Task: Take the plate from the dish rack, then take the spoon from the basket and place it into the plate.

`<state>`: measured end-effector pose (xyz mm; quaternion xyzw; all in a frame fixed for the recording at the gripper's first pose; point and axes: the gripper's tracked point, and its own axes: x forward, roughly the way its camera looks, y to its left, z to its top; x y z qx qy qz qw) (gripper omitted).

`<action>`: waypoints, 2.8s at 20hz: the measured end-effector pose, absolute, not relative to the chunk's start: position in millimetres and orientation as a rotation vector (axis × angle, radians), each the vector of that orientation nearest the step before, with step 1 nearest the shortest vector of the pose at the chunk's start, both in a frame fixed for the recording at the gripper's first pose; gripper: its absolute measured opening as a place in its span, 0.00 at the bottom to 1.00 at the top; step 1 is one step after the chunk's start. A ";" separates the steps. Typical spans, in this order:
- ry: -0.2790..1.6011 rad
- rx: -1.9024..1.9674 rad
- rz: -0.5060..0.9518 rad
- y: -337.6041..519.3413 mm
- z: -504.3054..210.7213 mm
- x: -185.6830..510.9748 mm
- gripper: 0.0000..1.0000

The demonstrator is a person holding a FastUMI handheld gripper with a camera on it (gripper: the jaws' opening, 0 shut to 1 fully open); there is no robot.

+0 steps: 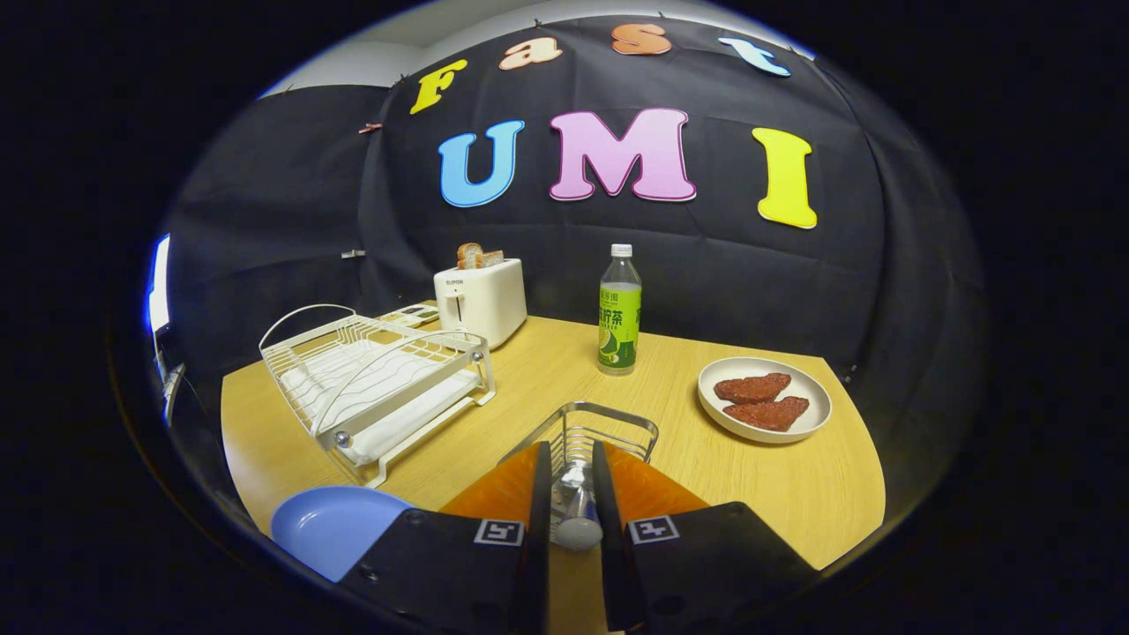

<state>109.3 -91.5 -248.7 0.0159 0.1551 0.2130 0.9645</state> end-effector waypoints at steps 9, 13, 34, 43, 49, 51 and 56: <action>0.383 0.046 0.423 -98.6 -242.1 108.5 0.17; 0.372 0.046 0.431 -107.9 -214.3 102.2 0.17; 0.395 0.143 0.706 -44.8 -139.8 -4.7 0.17; 0.445 0.022 0.877 19.7 -196.7 -29.4 0.17; 0.474 -0.071 0.922 32.5 -233.5 -40.0 0.18; 0.487 -0.080 0.924 28.8 -239.7 -44.3 0.19; 0.559 -0.104 0.926 16.9 -262.0 -54.6 0.21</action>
